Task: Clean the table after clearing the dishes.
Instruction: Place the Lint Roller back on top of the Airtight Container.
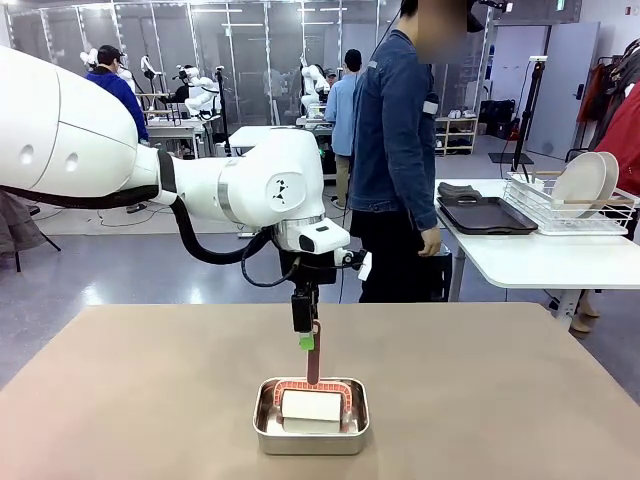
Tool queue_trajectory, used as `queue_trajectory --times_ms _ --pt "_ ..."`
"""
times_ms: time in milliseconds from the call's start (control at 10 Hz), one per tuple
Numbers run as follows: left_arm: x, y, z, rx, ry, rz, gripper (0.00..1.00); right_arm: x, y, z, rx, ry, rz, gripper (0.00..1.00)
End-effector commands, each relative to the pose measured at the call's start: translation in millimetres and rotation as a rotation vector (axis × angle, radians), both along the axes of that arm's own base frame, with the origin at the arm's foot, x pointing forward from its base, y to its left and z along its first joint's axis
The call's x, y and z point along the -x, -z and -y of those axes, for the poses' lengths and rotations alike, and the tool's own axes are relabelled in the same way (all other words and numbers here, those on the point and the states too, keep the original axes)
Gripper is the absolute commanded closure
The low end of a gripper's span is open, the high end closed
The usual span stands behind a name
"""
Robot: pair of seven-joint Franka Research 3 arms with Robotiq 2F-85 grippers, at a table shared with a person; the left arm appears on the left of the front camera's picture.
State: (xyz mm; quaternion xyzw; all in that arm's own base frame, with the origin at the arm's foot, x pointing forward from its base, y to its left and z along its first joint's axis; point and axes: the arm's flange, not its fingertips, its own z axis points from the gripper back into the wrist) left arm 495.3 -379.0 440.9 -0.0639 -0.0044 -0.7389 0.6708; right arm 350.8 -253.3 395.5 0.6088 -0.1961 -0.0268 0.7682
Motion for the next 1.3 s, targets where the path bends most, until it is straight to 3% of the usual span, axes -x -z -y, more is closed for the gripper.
queue_trajectory --times_ms 0,1000,1200 --pt "0.6 1.6 0.6 0.006 -0.005 -0.013 0.0 1.8 -2.0 -0.5 0.005 -0.002 0.01 0.0" --pt "0.0 4.0 1.3 -0.002 0.002 -0.007 0.0 1.8 -2.0 -0.5 0.005 -0.002 0.01 0.0" --pt "-25.1 -44.8 -35.3 0.12 -0.16 -0.158 0.0 1.8 -2.0 -0.5 0.005 -0.002 0.01 0.0"
